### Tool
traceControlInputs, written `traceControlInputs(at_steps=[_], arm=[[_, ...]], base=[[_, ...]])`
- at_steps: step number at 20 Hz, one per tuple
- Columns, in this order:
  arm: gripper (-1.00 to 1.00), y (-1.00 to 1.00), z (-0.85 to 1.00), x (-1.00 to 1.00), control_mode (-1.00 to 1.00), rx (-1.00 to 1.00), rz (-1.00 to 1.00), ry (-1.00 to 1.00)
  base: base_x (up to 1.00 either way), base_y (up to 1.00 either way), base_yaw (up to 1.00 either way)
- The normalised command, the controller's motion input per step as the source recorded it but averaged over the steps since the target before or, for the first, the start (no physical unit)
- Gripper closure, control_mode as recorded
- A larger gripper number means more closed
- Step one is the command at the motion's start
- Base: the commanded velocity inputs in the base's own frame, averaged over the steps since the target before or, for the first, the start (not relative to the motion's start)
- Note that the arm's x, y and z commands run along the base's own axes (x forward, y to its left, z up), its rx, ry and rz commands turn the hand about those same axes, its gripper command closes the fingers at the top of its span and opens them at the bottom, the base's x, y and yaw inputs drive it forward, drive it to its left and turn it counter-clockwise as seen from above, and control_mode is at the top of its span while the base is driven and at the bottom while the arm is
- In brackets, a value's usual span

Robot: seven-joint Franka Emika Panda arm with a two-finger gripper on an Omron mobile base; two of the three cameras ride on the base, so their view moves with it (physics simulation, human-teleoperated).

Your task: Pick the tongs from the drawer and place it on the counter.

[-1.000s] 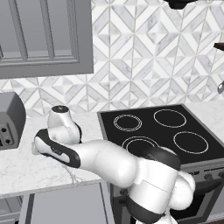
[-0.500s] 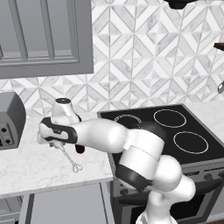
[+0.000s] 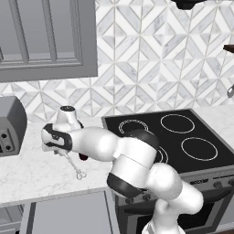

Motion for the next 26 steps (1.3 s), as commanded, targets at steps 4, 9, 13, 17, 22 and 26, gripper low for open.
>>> traceControlInputs(at_steps=[4, 9, 13, 17, 22, 26], arm=[[1.00, 0.00, -0.30, 0.30, -1.00, -0.01, 0.00, 0.00], [1.00, 0.00, -0.40, 0.27, -1.00, -0.02, 0.00, 0.00], [-1.00, 0.00, -0.12, 0.11, -1.00, -0.01, 0.00, 0.00], [-1.00, 0.00, 0.00, 0.00, -1.00, 0.00, 0.00, 0.00], [-1.00, 0.00, 0.13, 0.00, -1.00, 0.00, 0.00, -0.06], [-1.00, 0.00, 0.60, -0.05, -1.00, 0.00, 0.00, -0.06]], base=[[0.00, 0.00, 0.00], [0.00, 0.00, 0.00], [0.00, 0.00, 0.00], [0.00, 0.00, 0.00], [0.00, 0.00, 0.00], [0.00, 0.00, 0.00]])
